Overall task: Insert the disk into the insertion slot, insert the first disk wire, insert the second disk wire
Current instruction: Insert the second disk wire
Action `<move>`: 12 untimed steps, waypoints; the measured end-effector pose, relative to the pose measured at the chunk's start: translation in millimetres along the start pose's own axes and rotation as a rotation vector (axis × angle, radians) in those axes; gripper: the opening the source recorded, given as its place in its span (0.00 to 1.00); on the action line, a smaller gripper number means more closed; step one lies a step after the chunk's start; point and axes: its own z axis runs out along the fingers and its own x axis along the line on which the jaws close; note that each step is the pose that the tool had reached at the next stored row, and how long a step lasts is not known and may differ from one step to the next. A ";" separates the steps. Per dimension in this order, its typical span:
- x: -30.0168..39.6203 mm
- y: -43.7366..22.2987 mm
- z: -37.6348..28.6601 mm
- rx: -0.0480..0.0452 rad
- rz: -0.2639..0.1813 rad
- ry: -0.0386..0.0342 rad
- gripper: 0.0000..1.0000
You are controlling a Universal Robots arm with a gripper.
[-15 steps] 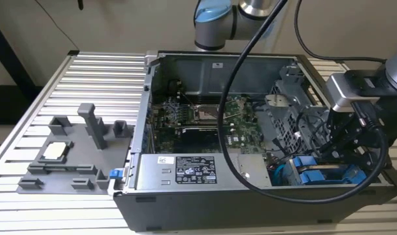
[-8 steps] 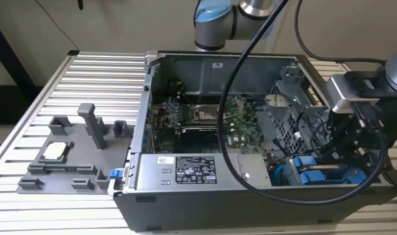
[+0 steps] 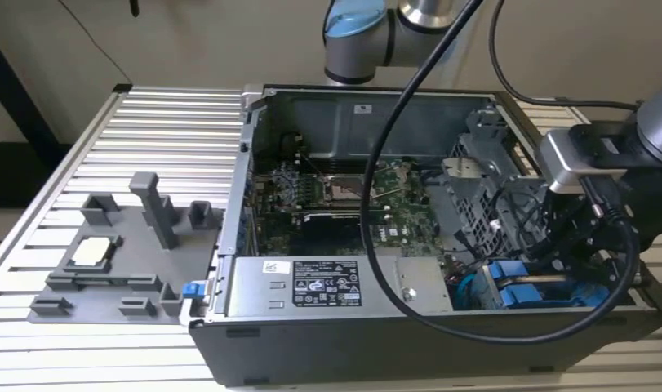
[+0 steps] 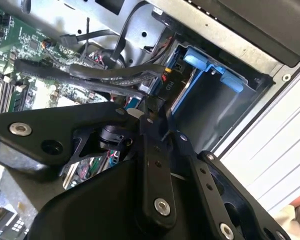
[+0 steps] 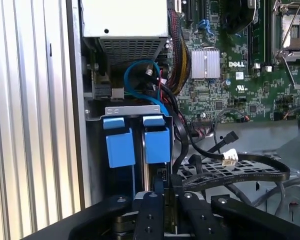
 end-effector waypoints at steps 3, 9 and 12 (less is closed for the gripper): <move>-0.6 0.1 -4.3 -0.0002 0.003 0.0005 0.24; -3.2 0.2 -24.3 -0.0004 0.005 0.0006 0.24; -4.5 0.2 -33.5 -0.0004 0.005 0.0005 0.24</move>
